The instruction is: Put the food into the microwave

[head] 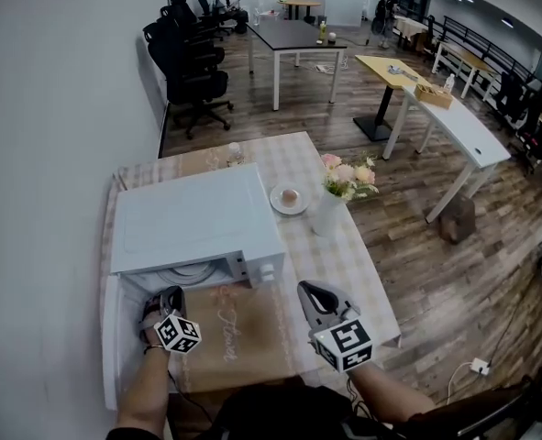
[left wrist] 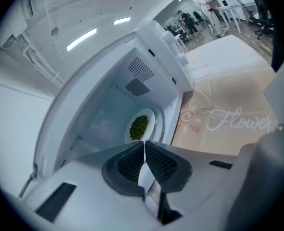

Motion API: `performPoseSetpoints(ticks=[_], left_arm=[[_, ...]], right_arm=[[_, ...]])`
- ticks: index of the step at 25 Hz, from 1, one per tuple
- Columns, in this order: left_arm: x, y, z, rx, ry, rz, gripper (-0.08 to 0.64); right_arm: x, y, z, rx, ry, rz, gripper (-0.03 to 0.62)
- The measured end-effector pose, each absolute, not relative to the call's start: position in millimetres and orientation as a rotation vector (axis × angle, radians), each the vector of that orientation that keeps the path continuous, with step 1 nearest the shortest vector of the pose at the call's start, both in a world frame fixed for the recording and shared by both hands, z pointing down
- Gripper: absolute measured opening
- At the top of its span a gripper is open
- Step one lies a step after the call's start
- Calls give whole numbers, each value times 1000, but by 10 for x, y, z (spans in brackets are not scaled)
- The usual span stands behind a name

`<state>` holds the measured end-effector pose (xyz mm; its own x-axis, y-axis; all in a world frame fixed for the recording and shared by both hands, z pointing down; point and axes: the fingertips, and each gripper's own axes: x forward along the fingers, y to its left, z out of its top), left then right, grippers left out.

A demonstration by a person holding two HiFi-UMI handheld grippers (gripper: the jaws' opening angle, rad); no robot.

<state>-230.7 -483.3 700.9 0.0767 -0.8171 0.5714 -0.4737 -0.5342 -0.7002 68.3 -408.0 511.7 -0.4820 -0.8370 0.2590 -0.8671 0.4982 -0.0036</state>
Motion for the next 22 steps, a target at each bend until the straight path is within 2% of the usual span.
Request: performPoseSetpoints(ticks=[12,22], left_arm=[[-1873,-3827,6454,-2139,1452,-1238,18],[-1535,-2934,5602,-2520,1878,-619,8]], right_arm=[[599,-3802,5000,1266,-2701,194,9],[535,-3580,4916,1111,-2828,193,9]])
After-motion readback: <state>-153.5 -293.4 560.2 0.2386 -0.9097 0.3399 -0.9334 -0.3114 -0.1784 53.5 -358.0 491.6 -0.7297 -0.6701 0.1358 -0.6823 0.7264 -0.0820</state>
